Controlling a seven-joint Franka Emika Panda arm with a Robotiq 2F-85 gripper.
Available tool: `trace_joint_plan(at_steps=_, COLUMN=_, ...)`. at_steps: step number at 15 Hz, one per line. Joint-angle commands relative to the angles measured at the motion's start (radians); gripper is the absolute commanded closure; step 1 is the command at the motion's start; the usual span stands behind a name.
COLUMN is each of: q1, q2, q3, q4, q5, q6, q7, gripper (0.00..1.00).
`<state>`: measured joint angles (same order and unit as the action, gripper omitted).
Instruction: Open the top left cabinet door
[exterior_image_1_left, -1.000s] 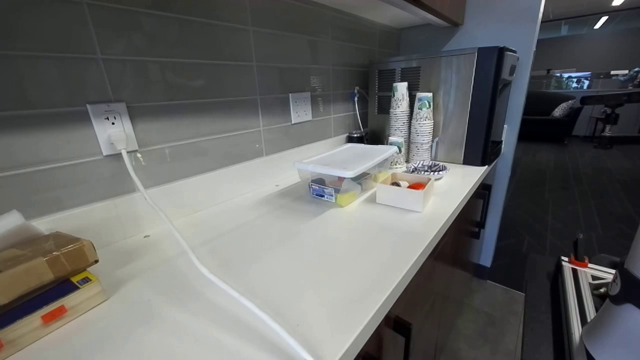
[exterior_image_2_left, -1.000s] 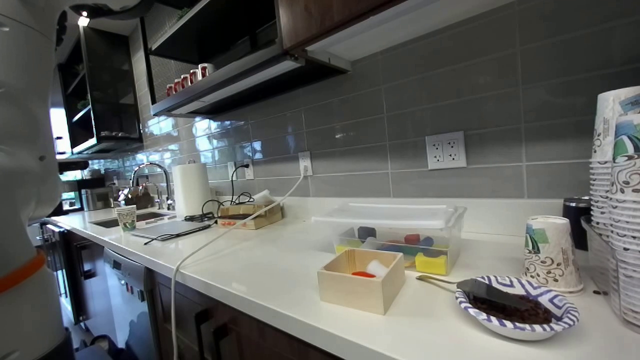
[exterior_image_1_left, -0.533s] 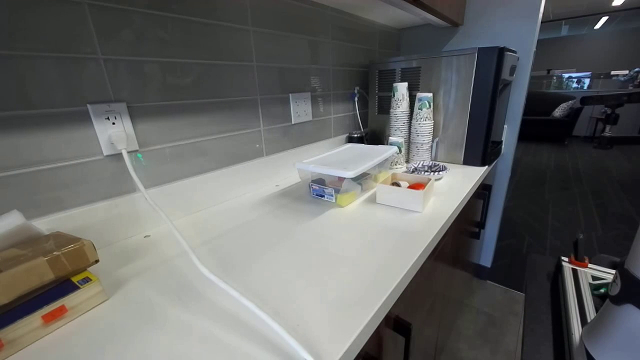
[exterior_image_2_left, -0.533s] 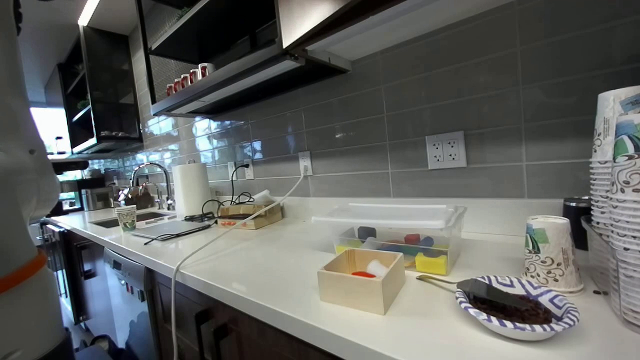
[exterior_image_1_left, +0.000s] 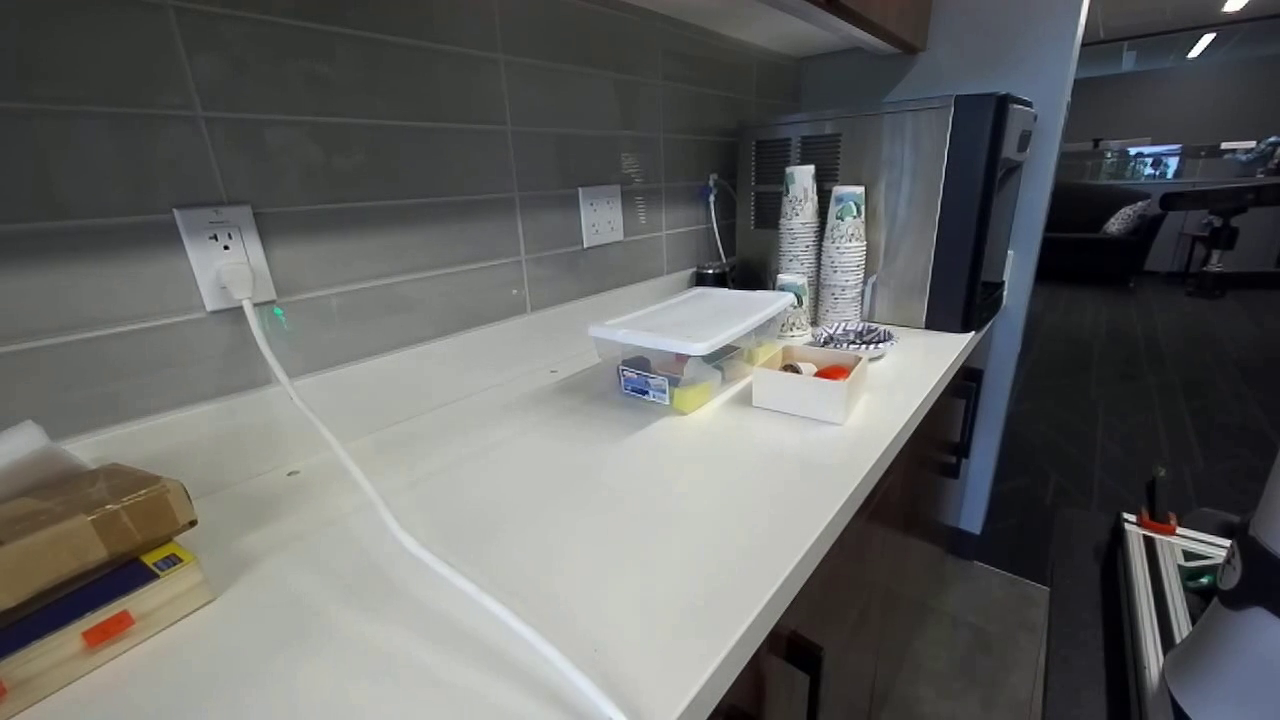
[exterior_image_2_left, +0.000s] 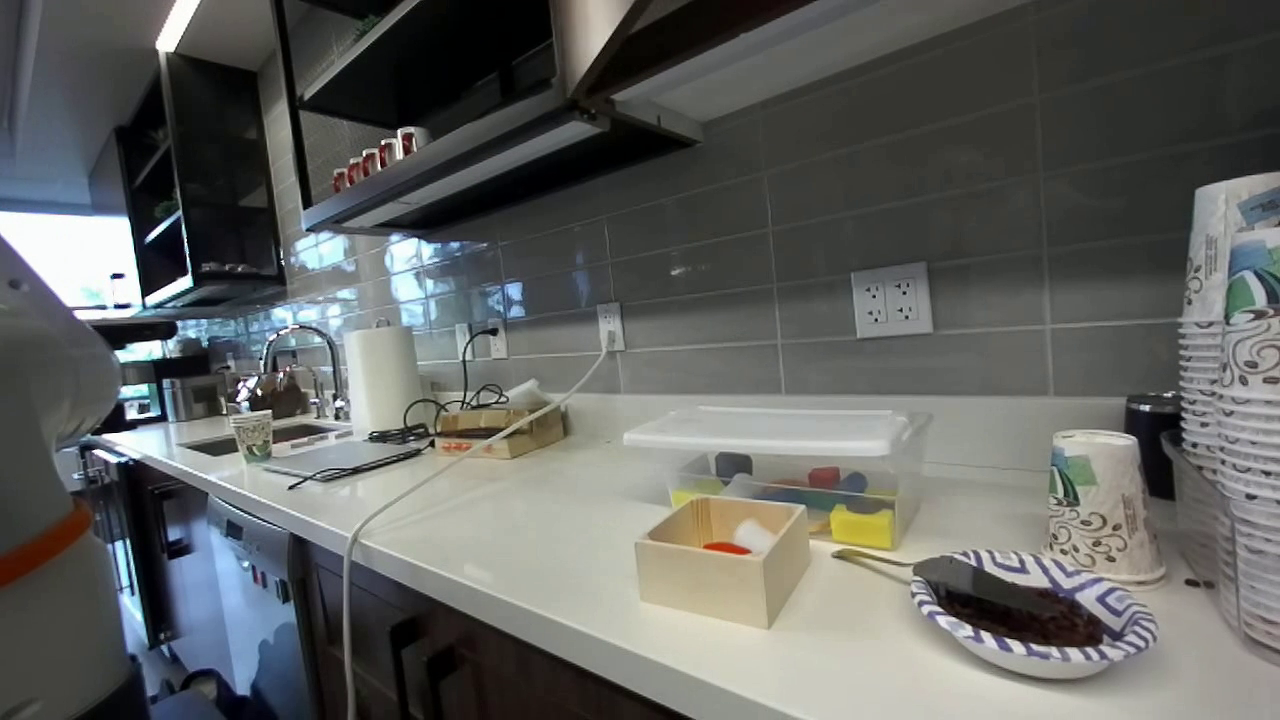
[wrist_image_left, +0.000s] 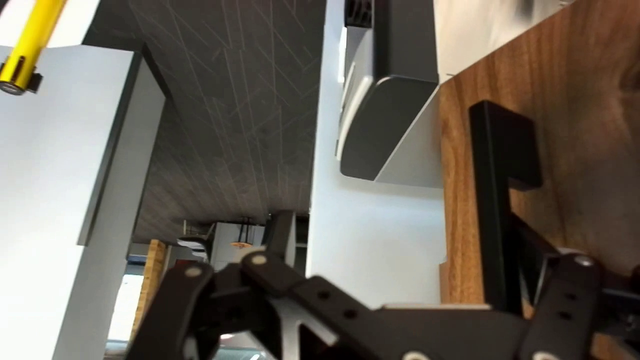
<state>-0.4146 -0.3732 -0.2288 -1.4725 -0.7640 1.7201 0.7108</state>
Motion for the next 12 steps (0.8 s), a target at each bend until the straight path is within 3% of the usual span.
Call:
trace_joint_plan(at_steps=1, q1=-0.004, q2=-0.187, q3=0.083, q4=-0.173, q5=-0.092, q6=-0.107, q7=0.067, gripper=0.00)
trace_joint_plan(at_steps=6, q1=0.017, q2=-0.324, q3=0.152, q4=-0.283, q5=-0.103, q6=-0.250, q7=0.096, gripper=0.00)
trace_joint_plan(at_steps=12, q1=0.041, q2=-0.409, q3=0.176, q4=-0.364, q5=-0.102, q6=-0.312, q7=0.126, gripper=0.00)
